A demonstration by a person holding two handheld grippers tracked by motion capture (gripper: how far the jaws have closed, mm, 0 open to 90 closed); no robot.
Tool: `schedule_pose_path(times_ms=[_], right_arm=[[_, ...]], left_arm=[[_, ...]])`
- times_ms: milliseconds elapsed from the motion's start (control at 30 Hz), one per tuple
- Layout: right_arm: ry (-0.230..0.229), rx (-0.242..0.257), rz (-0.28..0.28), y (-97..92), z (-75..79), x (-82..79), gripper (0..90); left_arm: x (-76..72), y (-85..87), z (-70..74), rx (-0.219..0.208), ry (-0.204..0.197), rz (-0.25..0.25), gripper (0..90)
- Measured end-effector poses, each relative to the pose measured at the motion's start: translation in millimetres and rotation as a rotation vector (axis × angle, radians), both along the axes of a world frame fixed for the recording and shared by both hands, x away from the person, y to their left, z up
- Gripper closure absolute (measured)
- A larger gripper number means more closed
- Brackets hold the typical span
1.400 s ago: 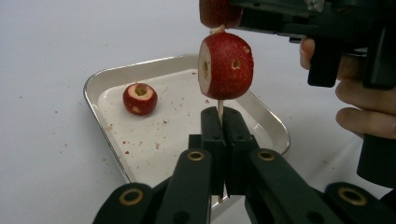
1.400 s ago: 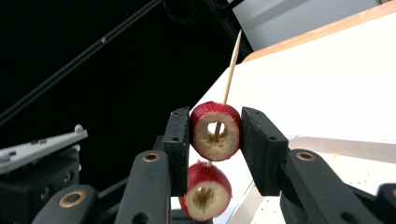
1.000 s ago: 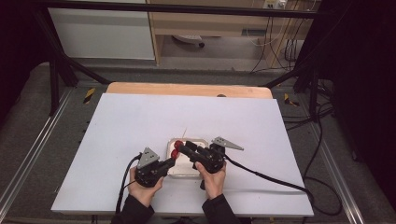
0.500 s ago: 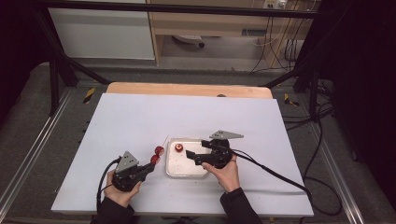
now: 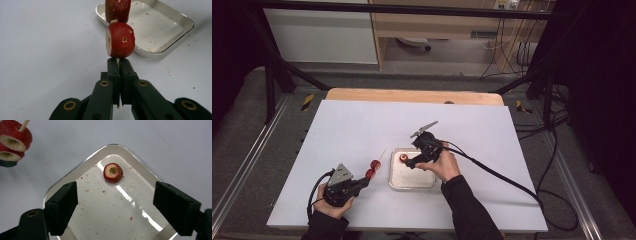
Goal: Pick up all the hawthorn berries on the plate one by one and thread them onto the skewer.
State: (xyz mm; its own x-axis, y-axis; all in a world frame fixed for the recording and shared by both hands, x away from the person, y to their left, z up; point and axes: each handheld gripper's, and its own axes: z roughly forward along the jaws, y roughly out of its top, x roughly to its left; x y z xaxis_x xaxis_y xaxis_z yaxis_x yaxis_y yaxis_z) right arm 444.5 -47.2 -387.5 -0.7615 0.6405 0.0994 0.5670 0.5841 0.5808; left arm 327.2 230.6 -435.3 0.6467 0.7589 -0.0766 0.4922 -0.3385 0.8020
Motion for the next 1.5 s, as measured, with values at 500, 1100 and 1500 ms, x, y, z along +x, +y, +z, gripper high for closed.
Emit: schedule_pose_path(times_ms=[500, 1100, 1500], right_arm=[[0.118, -0.11, 0.035, 40.6, -15.3, 37.2, 44.3], [0.224, -0.106, 0.004, 42.4, -28.4, 50.1, 61.0], [0.243, -0.091, -0.013, 38.7, -17.0, 46.5, 62.0]], left_arm=[[2.1, 0.3, -3.1, 0.01, 0.014, -0.007, 88.1], [2.0, -0.1, -3.2, 0.007, 0.011, -0.001, 88.2], [1.4, -0.3, -2.7, 0.009, 0.007, -0.002, 88.2]])
